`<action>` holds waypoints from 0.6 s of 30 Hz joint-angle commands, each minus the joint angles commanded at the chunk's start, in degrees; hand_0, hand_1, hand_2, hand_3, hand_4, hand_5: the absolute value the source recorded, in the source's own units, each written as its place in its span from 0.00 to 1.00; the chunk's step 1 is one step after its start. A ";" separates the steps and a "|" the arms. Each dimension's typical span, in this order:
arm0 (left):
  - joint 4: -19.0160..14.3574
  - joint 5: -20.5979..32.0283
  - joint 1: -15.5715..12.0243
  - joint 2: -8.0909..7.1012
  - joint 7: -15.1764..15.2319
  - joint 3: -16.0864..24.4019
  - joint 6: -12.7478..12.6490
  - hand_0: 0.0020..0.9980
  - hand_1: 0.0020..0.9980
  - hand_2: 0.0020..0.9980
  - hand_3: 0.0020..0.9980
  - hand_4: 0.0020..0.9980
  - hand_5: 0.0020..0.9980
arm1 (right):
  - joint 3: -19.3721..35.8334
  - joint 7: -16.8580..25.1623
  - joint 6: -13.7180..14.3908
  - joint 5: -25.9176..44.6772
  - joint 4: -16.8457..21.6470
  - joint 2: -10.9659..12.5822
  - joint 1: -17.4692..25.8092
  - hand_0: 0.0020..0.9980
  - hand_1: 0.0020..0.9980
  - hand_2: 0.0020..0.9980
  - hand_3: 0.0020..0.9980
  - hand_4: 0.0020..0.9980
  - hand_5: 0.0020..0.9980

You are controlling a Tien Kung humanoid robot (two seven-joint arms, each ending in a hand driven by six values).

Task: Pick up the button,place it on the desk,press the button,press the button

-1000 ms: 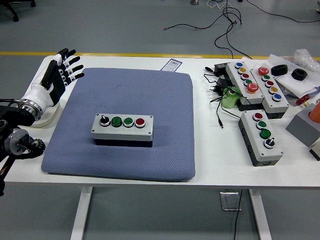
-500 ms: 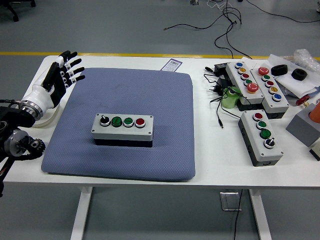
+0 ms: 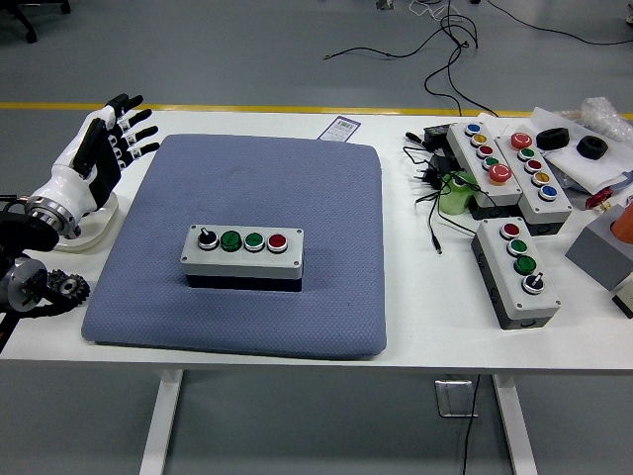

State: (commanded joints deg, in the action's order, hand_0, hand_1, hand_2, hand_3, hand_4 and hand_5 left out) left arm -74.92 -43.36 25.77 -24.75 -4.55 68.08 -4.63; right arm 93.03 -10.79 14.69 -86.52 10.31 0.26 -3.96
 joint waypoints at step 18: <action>0.79 0.06 0.04 0.22 0.05 -0.74 -0.11 0.85 0.91 0.97 0.97 0.59 1.00 | -0.81 -0.15 -0.28 -0.08 0.00 0.04 0.18 0.56 0.66 0.72 0.62 0.30 0.12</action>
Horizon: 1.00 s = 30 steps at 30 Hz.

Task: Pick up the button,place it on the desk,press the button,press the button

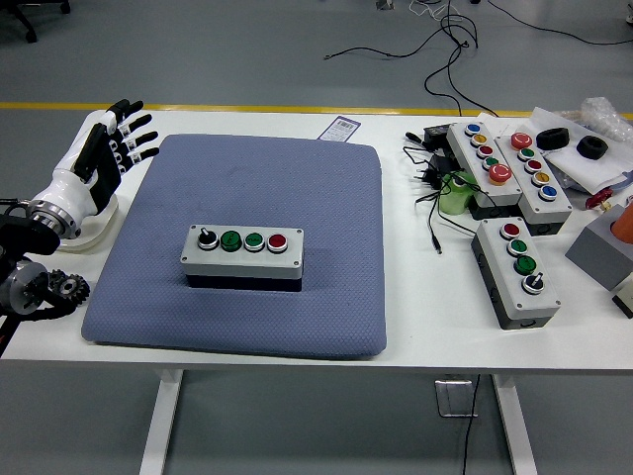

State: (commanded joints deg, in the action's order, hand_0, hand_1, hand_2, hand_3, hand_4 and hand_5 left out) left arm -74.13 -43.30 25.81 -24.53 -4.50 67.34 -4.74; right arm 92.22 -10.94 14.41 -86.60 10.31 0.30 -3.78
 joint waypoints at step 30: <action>-0.12 -1.51 1.27 -0.30 -1.55 -0.95 1.64 0.84 0.91 0.96 0.97 0.59 1.00 | 1.45 0.41 0.32 -0.03 0.00 -0.30 0.44 0.56 0.66 0.72 0.62 0.30 0.13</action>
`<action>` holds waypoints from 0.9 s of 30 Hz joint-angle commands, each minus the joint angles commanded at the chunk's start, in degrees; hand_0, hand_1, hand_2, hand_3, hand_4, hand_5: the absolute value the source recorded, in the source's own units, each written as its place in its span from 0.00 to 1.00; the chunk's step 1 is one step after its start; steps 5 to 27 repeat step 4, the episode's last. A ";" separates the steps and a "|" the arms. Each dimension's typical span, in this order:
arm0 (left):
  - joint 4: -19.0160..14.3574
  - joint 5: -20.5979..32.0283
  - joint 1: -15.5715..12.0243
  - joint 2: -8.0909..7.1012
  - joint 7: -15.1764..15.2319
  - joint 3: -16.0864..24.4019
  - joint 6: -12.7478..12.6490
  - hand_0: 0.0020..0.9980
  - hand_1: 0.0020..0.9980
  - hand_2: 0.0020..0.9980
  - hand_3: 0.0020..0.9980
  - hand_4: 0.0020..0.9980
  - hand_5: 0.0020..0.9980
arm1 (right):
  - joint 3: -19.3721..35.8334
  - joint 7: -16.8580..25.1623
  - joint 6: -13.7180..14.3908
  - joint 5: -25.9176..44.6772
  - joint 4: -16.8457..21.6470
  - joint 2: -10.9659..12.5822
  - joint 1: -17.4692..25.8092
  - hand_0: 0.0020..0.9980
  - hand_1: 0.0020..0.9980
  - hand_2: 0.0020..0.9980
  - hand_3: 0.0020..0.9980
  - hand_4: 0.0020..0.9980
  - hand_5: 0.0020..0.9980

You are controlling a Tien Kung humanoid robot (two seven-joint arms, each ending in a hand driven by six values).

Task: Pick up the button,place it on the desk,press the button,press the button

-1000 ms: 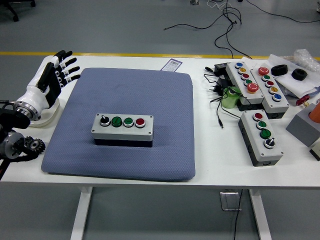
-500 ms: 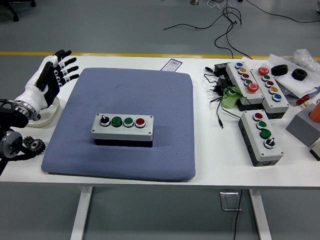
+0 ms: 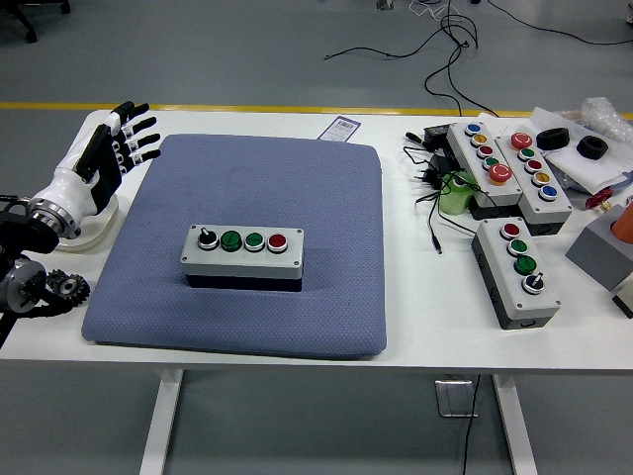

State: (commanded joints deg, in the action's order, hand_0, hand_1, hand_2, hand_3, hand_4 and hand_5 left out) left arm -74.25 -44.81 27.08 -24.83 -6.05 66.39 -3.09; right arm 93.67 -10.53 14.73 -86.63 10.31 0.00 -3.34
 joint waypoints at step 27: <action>0.09 -0.04 0.92 0.37 -0.09 -0.66 0.02 0.84 0.91 0.96 0.97 0.59 1.00 | 0.65 -0.06 -0.08 -0.79 0.00 0.00 -0.01 0.56 0.66 0.72 0.62 0.30 0.13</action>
